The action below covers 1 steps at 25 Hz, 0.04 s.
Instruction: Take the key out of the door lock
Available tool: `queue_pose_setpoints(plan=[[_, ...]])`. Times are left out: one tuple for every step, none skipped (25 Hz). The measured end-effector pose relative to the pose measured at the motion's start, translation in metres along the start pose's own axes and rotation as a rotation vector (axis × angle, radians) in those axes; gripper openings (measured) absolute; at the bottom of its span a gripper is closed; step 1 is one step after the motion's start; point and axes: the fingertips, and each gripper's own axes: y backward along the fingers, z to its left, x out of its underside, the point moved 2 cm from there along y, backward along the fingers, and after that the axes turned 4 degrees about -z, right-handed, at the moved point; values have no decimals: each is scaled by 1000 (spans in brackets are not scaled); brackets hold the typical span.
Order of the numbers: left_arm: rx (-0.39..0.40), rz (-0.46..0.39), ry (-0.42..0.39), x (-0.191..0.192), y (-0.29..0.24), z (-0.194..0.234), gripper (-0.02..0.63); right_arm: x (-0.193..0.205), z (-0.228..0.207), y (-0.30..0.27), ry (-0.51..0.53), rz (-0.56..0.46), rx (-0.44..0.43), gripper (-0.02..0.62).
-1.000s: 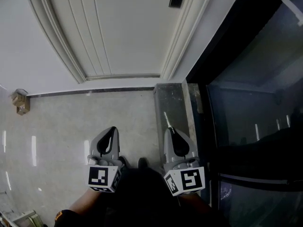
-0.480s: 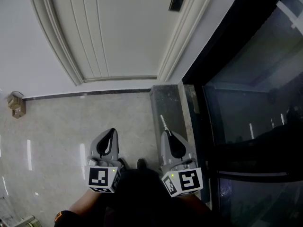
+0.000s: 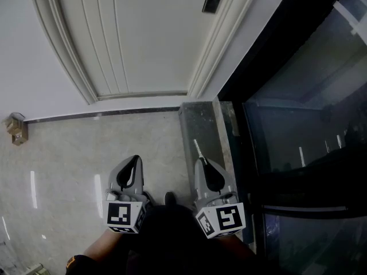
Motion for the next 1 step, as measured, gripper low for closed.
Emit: queue_pose_setpoints(plan=[[-1, 1, 1, 1, 0, 0, 18, 0, 0, 0, -1, 2, 0, -2]])
